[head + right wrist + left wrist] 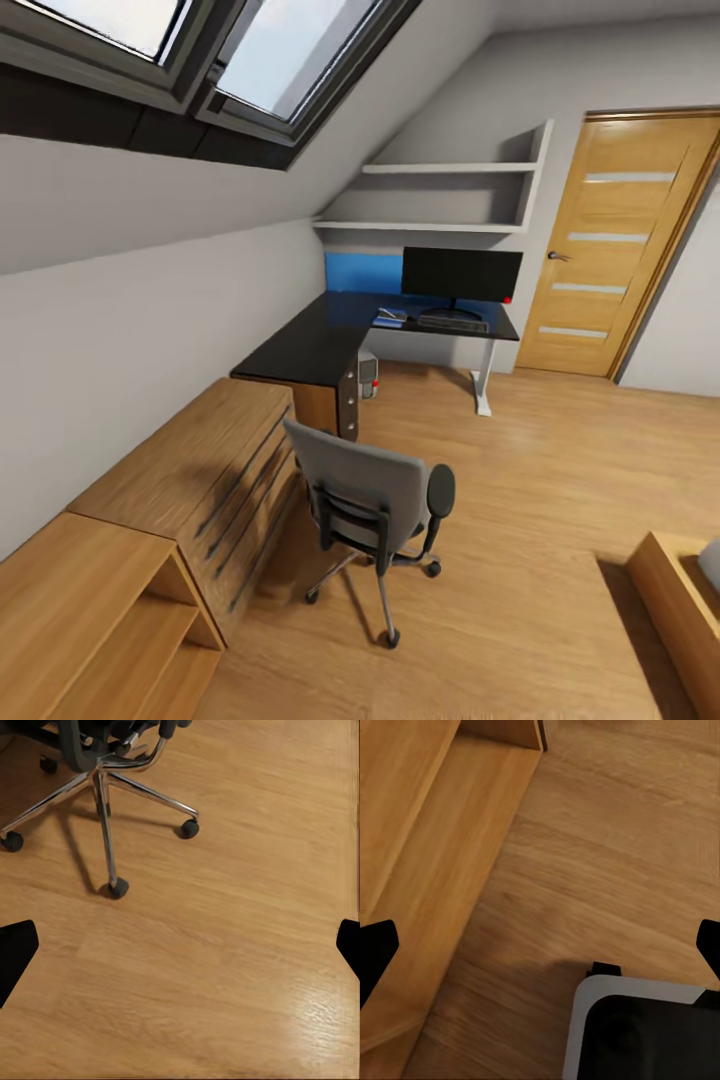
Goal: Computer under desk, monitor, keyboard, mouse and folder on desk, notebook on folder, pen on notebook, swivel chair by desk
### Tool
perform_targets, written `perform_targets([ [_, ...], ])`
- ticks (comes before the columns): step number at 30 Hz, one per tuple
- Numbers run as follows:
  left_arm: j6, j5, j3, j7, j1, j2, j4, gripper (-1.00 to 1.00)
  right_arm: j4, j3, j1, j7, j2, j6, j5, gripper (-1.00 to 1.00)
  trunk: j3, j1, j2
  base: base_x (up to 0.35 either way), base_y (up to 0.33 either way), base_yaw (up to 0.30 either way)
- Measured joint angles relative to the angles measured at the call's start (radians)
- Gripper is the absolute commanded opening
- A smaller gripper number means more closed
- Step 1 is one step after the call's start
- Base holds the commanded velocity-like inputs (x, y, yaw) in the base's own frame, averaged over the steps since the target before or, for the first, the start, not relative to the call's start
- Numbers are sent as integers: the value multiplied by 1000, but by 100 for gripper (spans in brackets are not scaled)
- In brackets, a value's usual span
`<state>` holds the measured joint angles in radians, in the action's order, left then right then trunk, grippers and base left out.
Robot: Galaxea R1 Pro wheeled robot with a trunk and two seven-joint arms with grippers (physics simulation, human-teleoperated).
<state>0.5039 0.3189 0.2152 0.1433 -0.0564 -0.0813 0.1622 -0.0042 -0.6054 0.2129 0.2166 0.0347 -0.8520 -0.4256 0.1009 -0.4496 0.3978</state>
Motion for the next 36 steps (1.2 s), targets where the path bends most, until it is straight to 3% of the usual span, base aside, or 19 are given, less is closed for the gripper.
perform_targets([
  [11, -2, 0, 0, 0, 0, -1, 0, 100, 0, -1, 0, 0, 0, 0, 0, 100, -5, 0, 0, -58, 230, -297],
  [36, -3, 1, 0, 1, 0, 0, 0, 100, 1, -1, 0, 0, 0, -1, 0, 100, -15, 0, 0, -2, 17, -297],
])
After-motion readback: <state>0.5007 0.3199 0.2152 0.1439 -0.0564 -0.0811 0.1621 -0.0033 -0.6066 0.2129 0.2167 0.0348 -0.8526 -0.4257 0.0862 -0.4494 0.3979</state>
